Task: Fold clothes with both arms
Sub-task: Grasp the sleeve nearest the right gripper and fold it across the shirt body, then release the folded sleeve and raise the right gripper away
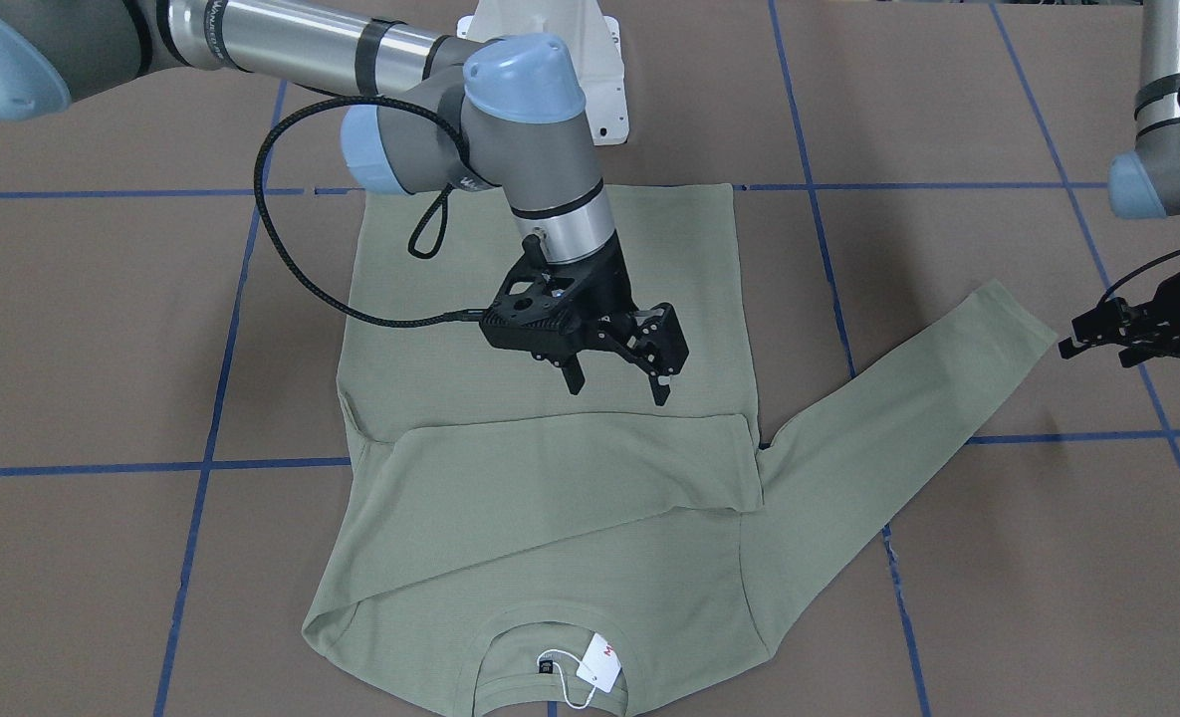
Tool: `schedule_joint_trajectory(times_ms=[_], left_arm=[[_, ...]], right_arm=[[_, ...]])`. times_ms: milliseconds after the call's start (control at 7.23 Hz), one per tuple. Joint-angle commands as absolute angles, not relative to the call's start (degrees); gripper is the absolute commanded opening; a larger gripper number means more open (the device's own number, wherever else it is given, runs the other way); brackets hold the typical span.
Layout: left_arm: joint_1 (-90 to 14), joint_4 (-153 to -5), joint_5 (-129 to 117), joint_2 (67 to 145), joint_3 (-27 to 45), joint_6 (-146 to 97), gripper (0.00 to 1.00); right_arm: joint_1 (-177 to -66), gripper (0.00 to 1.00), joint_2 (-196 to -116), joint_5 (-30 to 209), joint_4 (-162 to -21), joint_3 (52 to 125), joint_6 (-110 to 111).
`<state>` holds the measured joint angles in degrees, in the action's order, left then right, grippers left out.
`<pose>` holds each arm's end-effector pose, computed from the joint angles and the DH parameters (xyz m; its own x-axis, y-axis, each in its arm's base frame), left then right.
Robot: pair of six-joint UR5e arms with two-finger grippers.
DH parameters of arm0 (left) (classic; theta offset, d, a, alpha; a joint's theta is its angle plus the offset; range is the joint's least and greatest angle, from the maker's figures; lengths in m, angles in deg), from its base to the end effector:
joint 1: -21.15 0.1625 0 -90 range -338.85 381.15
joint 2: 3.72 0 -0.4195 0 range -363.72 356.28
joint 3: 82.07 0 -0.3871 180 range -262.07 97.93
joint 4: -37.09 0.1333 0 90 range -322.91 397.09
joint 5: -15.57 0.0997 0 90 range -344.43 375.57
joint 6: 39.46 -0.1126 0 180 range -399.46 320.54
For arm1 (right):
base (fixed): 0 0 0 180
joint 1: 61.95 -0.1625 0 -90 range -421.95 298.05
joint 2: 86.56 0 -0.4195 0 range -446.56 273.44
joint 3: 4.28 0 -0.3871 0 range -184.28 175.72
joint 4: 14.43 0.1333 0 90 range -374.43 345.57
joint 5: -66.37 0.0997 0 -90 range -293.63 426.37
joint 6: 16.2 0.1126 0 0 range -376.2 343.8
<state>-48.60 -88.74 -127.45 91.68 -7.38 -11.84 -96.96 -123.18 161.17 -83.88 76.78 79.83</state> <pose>0.1463 -0.5217 0.6641 0.5373 0.0836 -0.8393 -0.0702 0.9961 0.0542 -0.5489 -0.5357 0.0988 0.2908 0.3315 0.8975 -0.5432 0.8294 -0.1304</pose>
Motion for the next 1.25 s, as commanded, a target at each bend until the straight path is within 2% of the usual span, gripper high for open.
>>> schedule_joint_trajectory(times_ms=[0,277,415,692,1107], left_arm=[[-46.8,-93.4,-127.7,91.4,-10.5,-11.9,0.87],[-45.3,-94.3,-128.0,90.9,-11.2,-11.9,0.81],[-45.2,-94.4,-128.0,90.9,-11.2,-11.9,0.80],[-45.2,-96.4,-128.0,89.8,-11.1,-11.8,0.77],[-44.8,-97.7,-128.1,88.9,-10.9,-11.6,0.71]], right_arm=[[-97.1,0.98,-125.7,161.4,-84.6,80.0,79.9],[-100.9,0.99,-137.7,166.1,-84.7,91.8,78.1],[-103.1,0.99,-141.5,168.4,-84.7,94.7,76.5],[-106.3,0.99,-145.8,171.3,-84.6,97.1,71.9],[-106.7,0.99,-146.0,171.7,-84.7,97.2,71.9]])
